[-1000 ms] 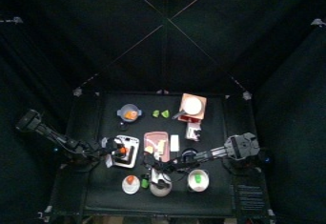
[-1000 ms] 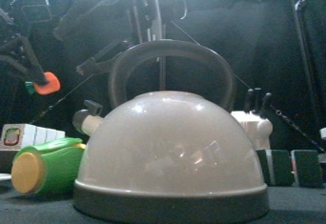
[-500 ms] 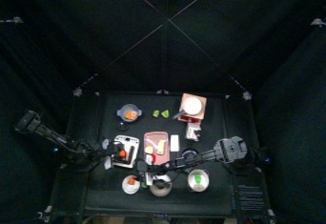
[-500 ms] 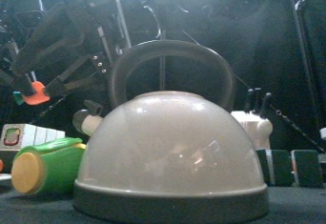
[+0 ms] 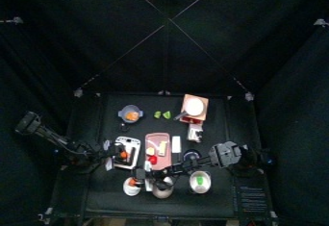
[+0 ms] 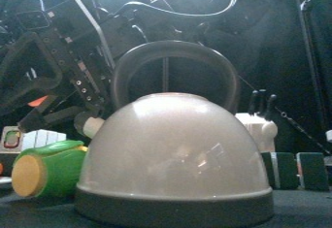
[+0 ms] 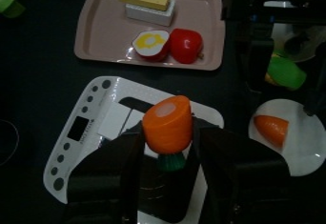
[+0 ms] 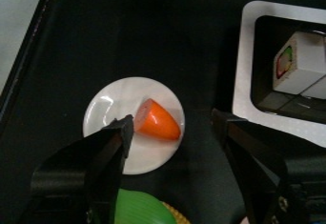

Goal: Grab carrot bottom

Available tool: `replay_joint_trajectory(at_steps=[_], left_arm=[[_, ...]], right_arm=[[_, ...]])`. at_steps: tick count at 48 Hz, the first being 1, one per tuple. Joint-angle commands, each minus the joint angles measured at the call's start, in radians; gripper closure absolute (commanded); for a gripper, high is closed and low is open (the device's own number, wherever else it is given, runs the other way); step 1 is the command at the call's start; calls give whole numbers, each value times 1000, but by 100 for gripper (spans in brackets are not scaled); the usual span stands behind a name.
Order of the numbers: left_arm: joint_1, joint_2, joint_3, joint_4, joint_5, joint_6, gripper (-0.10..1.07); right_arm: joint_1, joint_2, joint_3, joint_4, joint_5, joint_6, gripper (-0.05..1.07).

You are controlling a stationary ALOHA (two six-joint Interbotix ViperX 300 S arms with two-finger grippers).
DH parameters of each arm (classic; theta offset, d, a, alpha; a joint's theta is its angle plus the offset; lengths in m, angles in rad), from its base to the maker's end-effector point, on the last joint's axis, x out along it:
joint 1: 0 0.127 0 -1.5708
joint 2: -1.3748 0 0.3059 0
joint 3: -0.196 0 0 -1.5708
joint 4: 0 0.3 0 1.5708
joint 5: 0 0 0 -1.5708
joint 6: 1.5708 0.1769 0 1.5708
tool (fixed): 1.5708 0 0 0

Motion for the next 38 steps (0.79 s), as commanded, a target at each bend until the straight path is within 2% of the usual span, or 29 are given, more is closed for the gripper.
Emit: replay_joint_trajectory(at_steps=[1,15,38], left_arm=[[9,0,-15,8,-3,-2,36],[38,0,-12,8,-12,-2,36],[41,0,-12,8,-15,-2,36]], right_arm=[[9,-17,-34,-3,-3,-3,6],[17,20,-66,-9,-3,-3,6],[11,58,-110,-11,-3,-3,6]])
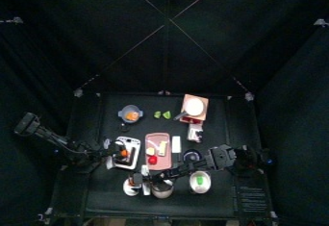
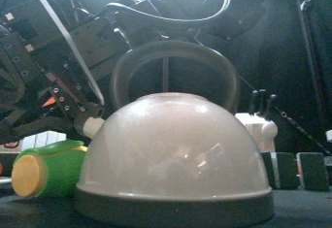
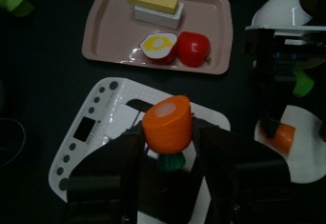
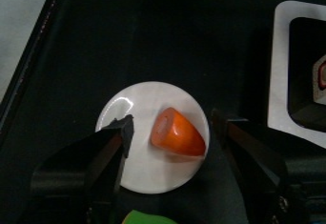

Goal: Grab carrot bottom

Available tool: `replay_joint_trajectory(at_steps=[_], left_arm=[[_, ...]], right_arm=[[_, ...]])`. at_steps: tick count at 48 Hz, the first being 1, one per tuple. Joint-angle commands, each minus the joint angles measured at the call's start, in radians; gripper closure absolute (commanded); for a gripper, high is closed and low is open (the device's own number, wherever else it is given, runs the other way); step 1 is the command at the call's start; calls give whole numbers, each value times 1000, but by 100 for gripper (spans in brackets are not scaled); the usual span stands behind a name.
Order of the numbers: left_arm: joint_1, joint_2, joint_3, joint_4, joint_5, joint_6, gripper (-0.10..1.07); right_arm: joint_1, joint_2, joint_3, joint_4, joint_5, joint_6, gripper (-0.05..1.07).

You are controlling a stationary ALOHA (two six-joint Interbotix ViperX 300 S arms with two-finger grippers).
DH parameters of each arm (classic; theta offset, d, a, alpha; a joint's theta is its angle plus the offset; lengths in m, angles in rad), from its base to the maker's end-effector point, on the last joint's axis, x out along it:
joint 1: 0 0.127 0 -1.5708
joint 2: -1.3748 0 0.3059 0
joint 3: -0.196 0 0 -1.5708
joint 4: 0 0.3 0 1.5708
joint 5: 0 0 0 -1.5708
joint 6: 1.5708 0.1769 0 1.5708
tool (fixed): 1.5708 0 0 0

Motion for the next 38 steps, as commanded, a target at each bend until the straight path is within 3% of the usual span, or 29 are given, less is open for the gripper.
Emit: replay_joint_trajectory(at_steps=[1,14,21,38], left_arm=[[3,0,-14,6,-2,-2,36],[3,2,-12,6,-2,-2,36],[3,0,-12,6,-3,-2,36],[3,0,-11,6,-2,-3,36]], right_arm=[[-5,-23,-31,3,-2,-5,6],[2,-58,-18,132,6,-5,7],[2,-83,-17,133,26,-5,7],[2,-132,-21,252,166,-6,7]])
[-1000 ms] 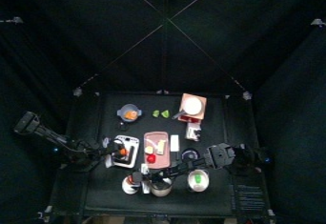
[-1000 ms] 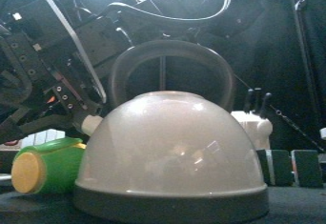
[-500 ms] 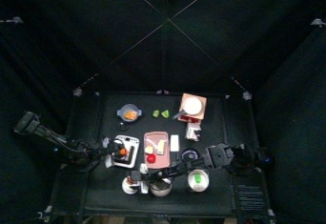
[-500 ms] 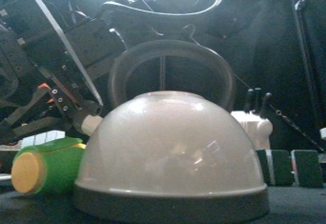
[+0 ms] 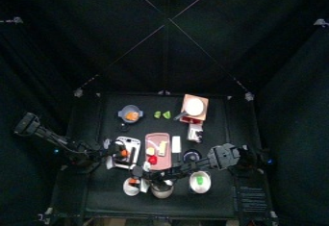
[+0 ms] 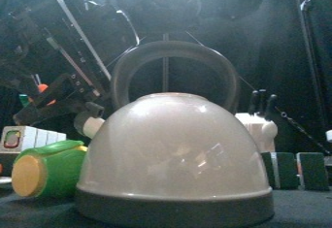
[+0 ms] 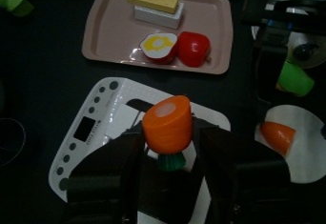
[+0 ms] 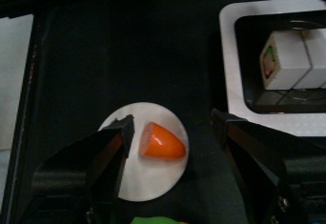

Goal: Grab carrot bottom

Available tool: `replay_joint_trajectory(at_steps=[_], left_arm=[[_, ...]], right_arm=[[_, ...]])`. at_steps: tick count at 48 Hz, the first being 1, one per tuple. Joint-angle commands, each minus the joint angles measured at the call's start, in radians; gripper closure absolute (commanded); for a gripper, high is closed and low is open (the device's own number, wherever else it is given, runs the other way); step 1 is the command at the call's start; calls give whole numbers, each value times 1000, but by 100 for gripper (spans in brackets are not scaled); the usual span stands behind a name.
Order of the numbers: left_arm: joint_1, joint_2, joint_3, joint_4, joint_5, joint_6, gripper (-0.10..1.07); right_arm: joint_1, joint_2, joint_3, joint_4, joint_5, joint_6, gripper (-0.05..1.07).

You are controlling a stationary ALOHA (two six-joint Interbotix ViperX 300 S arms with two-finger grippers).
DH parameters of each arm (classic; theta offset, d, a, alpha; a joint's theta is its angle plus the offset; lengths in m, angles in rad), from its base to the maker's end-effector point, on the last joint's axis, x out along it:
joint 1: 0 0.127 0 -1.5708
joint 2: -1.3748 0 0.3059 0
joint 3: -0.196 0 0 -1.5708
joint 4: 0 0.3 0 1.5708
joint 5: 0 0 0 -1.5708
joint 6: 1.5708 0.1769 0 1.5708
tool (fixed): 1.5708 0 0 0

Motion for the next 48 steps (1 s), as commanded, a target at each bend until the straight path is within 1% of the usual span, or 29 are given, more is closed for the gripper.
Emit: replay_joint_trajectory(at_steps=[1,6,12,17,22,24,27,31,37,43,46,48], left_arm=[[2,0,-11,5,-5,-3,36],[2,0,-11,5,-3,-5,36],[3,0,-11,5,-5,-5,36],[6,0,-11,5,-3,-3,36],[8,0,-9,5,-5,-5,36],[8,0,-8,3,-3,-5,36],[9,0,-8,3,-3,-5,36],[9,0,-8,5,-3,-5,36],[9,0,-8,3,-5,-3,36],[9,0,-8,2,-5,-3,36],[9,0,-8,2,-5,-3,36],[9,0,-8,2,-5,-3,36]], right_arm=[[-2,-74,-15,21,25,-5,7],[-2,-83,-18,38,37,-9,7],[-2,-83,-32,103,80,-11,7],[-2,-83,-51,161,158,-12,8],[9,-84,-69,187,241,-32,9],[15,-83,-81,201,279,-77,10],[23,-81,-109,253,331,-166,11],[25,-77,-147,354,367,-296,11],[23,-67,-196,540,371,-545,11],[18,-41,-241,707,370,-738,11],[18,-21,-262,758,368,-805,11],[18,-11,-275,765,370,-828,11]])
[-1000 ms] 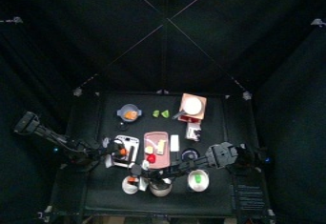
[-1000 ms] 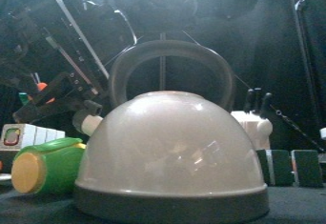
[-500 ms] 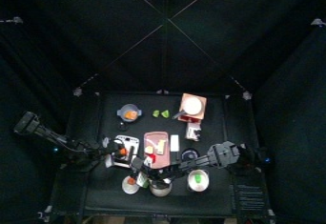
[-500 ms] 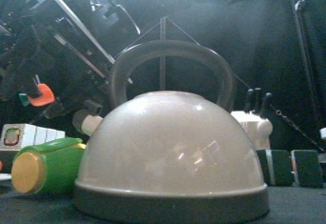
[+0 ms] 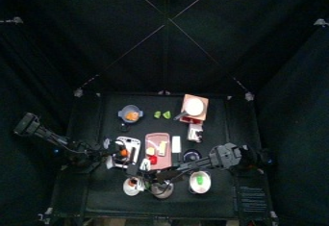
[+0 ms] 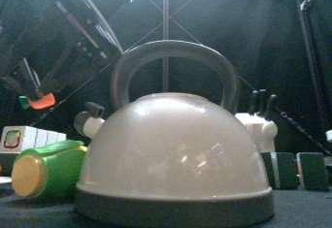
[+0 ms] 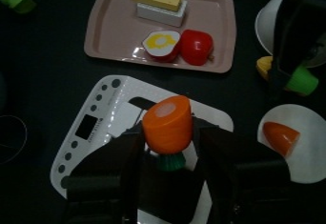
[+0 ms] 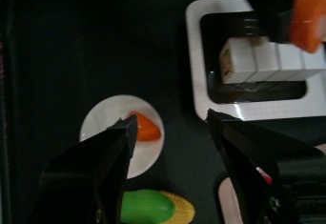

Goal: Grab carrot bottom

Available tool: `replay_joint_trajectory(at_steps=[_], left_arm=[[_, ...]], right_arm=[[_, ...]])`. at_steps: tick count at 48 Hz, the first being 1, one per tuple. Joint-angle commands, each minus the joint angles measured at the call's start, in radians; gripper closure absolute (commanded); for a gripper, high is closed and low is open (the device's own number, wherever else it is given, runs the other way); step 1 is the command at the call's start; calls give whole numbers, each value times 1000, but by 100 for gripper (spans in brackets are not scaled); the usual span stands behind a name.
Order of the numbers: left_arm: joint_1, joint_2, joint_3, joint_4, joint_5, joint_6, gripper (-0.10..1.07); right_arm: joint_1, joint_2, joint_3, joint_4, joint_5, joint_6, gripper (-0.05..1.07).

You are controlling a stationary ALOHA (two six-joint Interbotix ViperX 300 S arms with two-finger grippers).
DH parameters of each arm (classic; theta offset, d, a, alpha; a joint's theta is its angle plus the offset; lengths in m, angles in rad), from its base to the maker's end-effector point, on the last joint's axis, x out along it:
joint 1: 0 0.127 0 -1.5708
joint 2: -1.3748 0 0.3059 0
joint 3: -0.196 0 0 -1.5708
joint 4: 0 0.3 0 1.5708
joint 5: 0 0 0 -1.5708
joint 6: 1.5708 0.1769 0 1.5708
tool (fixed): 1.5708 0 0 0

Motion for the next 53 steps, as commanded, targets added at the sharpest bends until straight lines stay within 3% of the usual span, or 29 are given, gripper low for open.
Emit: replay_joint_trajectory(at_steps=[1,10,21,39,53], left_arm=[[3,0,-12,3,-2,0,36],[3,0,-12,5,-2,0,36],[3,0,-12,6,-2,0,36],[3,0,-12,5,-2,0,36],[3,0,-12,5,-2,0,36]], right_arm=[[-5,0,-58,51,0,-61,11],[0,23,-84,48,11,-94,11],[6,23,-55,-6,14,-137,11],[23,58,-48,29,6,-333,11],[29,101,-83,20,8,-367,11]])
